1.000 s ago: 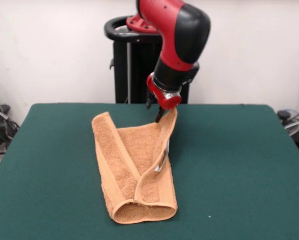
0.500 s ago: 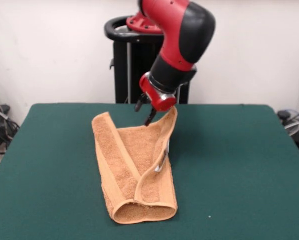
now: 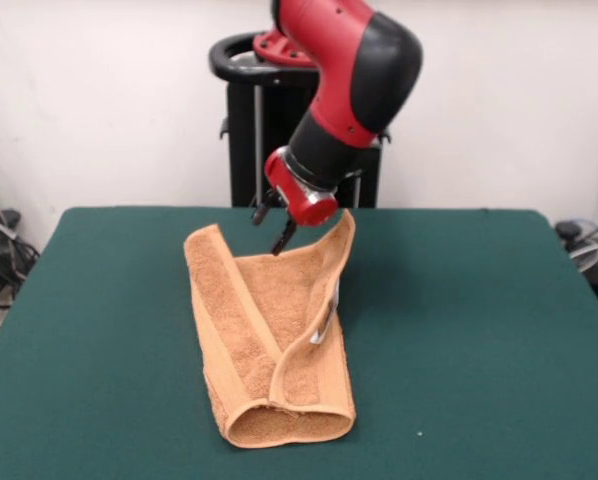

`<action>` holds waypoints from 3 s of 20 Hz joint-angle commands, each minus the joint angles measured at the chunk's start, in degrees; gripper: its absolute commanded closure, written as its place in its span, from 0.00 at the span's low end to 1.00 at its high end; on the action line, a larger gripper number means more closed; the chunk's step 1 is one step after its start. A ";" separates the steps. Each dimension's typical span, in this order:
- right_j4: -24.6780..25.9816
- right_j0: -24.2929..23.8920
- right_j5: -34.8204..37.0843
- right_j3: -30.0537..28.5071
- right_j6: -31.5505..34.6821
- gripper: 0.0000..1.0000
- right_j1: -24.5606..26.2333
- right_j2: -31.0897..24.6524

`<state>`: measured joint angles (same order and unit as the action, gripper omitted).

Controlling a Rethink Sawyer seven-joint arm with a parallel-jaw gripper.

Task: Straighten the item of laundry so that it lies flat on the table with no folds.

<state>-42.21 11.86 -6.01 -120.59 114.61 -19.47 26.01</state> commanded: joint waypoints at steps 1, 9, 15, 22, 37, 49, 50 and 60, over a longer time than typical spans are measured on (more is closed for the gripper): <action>-4.31 1.33 1.01 5.73 12.61 0.00 2.07 -1.16; -3.53 0.13 -2.75 5.86 13.30 0.00 2.79 -2.27; 1.82 -6.09 -8.91 6.93 14.06 0.00 3.87 -7.11; 0.67 -6.30 -12.44 7.17 14.86 0.00 5.26 -8.05; -0.55 -5.28 -2.21 5.82 9.89 0.00 1.67 -7.39; 3.46 -9.72 -1.56 5.61 9.67 0.00 0.27 -11.44; 3.30 -9.49 -1.70 5.58 9.81 0.00 0.28 -11.37; 6.49 -12.60 -8.11 6.32 11.85 0.00 1.96 -14.15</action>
<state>-38.34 2.17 -13.34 -120.19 114.61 -19.19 22.41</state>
